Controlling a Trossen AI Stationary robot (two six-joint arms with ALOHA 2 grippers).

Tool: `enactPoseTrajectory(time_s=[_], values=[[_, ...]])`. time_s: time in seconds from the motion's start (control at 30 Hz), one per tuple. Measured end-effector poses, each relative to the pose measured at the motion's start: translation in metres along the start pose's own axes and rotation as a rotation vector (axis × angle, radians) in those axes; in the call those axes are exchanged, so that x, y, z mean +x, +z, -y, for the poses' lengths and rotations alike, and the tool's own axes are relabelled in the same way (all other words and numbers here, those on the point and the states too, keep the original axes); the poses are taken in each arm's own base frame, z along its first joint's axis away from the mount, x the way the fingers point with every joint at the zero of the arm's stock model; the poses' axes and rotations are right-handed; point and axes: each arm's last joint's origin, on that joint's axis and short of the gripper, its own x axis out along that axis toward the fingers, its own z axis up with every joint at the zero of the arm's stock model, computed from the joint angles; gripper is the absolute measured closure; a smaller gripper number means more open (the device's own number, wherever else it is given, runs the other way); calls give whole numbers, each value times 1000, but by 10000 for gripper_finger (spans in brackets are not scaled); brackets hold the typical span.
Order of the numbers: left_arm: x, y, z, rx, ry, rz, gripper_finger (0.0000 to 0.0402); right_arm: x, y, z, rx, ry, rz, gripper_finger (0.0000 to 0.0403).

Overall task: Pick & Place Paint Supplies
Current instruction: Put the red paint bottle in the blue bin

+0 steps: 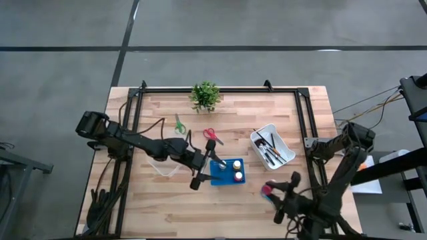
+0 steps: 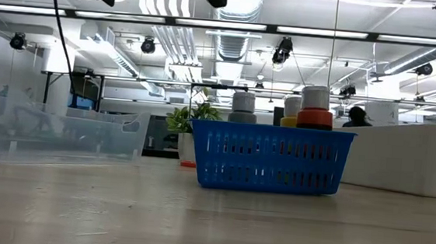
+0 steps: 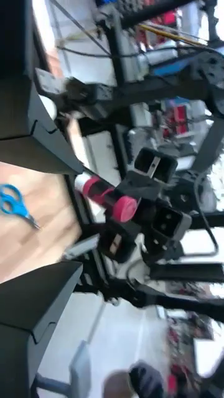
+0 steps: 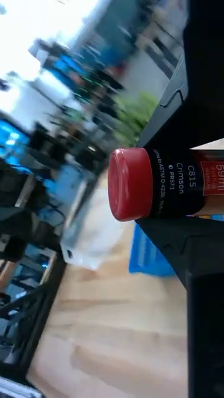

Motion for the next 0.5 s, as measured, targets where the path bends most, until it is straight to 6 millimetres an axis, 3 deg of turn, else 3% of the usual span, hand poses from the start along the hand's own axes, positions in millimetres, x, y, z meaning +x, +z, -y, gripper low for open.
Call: enactPoseTrajectory(time_s=[0.23, 0.5], values=[[-3, -2, 0, -7, 28, -75, 154, 16, -19, -26, 374, 108, -127, 260], [-6, -4, 6, -16, 14, -132, 154, 25, -44, -43, 760, 216, -113, 260]])
